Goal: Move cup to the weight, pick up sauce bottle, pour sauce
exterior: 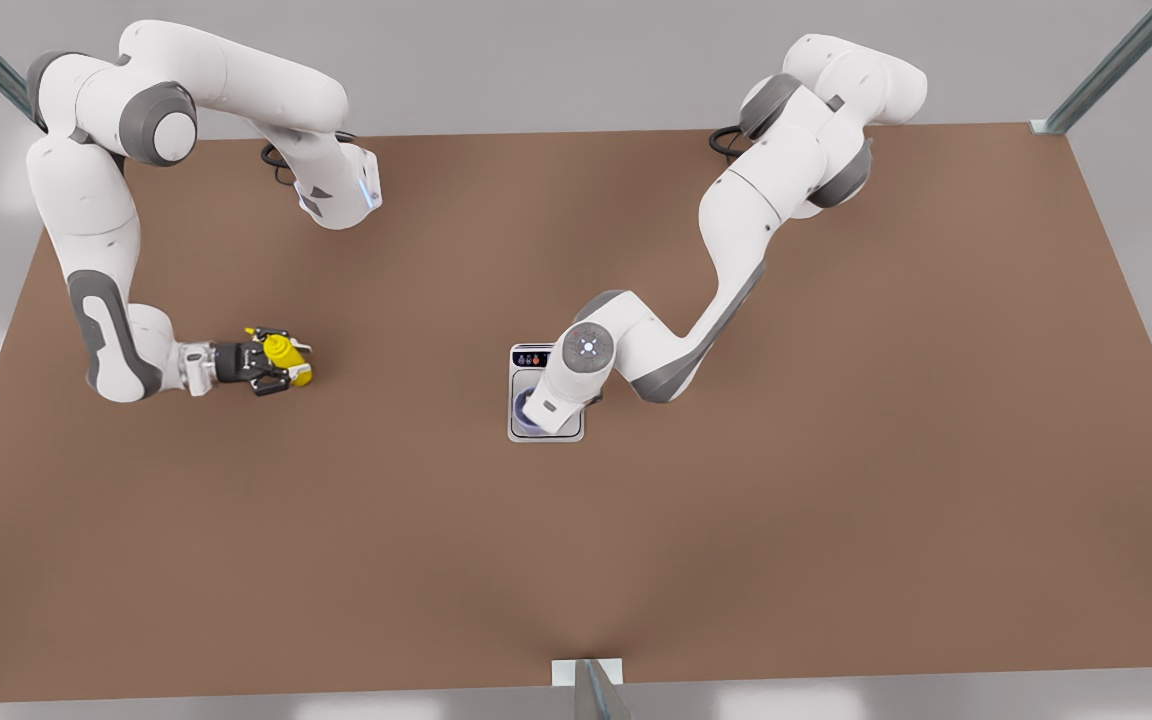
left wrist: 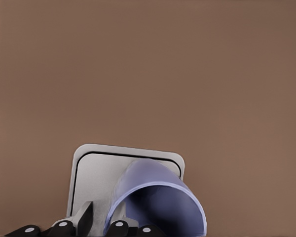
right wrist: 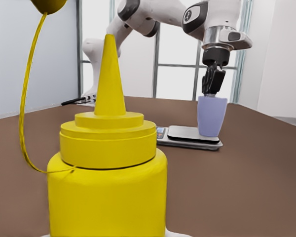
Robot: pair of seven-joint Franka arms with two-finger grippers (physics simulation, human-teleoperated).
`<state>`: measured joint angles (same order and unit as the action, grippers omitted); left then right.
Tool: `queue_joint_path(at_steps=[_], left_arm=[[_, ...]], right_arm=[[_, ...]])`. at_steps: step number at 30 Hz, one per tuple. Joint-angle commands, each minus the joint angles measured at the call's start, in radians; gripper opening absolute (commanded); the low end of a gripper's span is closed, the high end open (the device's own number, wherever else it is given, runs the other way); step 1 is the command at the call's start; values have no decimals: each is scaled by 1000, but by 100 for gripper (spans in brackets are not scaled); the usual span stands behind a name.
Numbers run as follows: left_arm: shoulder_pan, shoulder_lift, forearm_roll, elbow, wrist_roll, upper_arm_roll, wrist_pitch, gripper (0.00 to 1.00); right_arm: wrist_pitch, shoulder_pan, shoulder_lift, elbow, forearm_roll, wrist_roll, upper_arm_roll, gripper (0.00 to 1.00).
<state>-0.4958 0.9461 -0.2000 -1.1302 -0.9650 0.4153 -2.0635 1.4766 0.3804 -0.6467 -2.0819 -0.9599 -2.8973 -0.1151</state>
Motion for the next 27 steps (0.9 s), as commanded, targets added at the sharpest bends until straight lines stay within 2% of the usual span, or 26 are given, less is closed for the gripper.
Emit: queue_joint_path(at_steps=[1, 4, 8, 9, 10, 12, 13, 14, 15, 16, 17, 22, 27], left_arm=[[2, -6, -19, -5, -235, 0, 20, 100], [9, -41, -12, -8, -236, 10, 85, 100], [112, -124, -6, -6, -285, 154, 259, 100], [225, -196, -9, 27, -252, 235, 499, 100], [356, -265, -13, 58, -166, 272, 681, 100], [526, -323, -53, 78, 98, 272, 812, 100], [560, -361, -78, 79, 118, 278, 812, 100], [678, -366, -93, 78, 264, 361, 842, 100], [674, -407, -134, 15, 472, 333, 856, 100], [550, -630, -44, -228, 797, 33, 689, 100], [436, -768, 134, -428, 873, -200, 528, 100], [437, -704, 132, -408, 838, -199, 615, 100], [459, -693, 186, -405, 847, -201, 652, 100]], right_arm=[[-30, -3, 2, 8, -2, -192, 0, 48], [-48, -49, 35, 71, -2, -88, 0, 49], [-61, -216, 61, 333, 6, 245, -1, 50], [-55, -265, 58, 405, 15, 329, -3, 50], [-38, -310, 56, 439, 18, 381, -9, 50], [60, -408, 61, 490, 61, 507, -15, 50], [103, -443, 62, 506, 87, 552, -17, 50], [159, -503, 62, 565, 164, 681, -17, 50], [205, -549, 62, 599, 207, 780, -18, 50], [252, -591, 61, 609, 248, 883, -20, 50], [295, -626, 61, 617, 296, 987, -20, 50], [309, -785, 56, 738, 699, 1517, -20, 50], [309, -928, 45, 757, 906, 1886, -17, 50]])
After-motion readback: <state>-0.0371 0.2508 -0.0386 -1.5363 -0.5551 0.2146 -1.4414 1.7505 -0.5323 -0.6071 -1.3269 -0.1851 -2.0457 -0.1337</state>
